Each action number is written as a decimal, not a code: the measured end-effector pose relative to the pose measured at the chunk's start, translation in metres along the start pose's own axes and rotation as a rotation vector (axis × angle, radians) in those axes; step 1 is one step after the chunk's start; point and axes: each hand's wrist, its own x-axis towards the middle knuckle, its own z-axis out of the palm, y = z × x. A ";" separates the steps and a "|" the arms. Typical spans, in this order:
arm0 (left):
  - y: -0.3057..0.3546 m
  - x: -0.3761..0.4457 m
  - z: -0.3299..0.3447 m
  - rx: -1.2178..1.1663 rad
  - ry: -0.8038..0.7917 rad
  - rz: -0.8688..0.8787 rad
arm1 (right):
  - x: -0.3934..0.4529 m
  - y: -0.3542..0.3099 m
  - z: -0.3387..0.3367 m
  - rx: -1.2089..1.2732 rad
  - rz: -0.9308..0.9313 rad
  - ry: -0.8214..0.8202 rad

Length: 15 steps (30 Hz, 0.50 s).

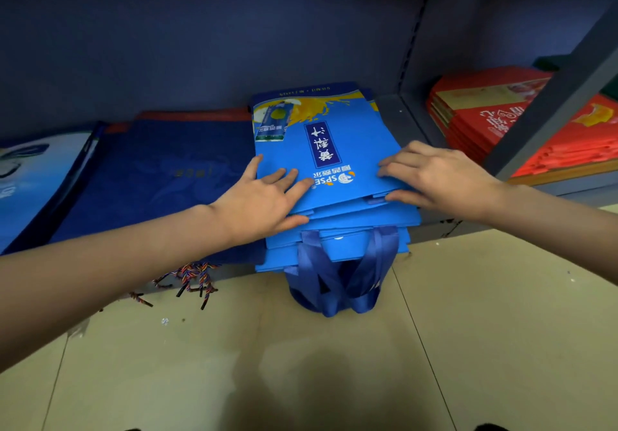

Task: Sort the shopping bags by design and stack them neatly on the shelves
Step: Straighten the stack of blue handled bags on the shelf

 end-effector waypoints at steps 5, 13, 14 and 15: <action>0.009 0.020 0.000 -0.022 -0.279 -0.063 | 0.007 -0.010 0.027 0.045 0.051 -0.163; -0.004 0.024 -0.003 0.028 -0.242 0.095 | 0.028 -0.010 0.020 0.218 0.183 -0.477; -0.005 0.024 -0.003 0.060 -0.222 0.122 | 0.029 -0.011 0.019 0.217 0.181 -0.498; -0.006 0.024 0.000 0.104 -0.185 0.150 | 0.030 -0.011 0.018 0.233 0.182 -0.498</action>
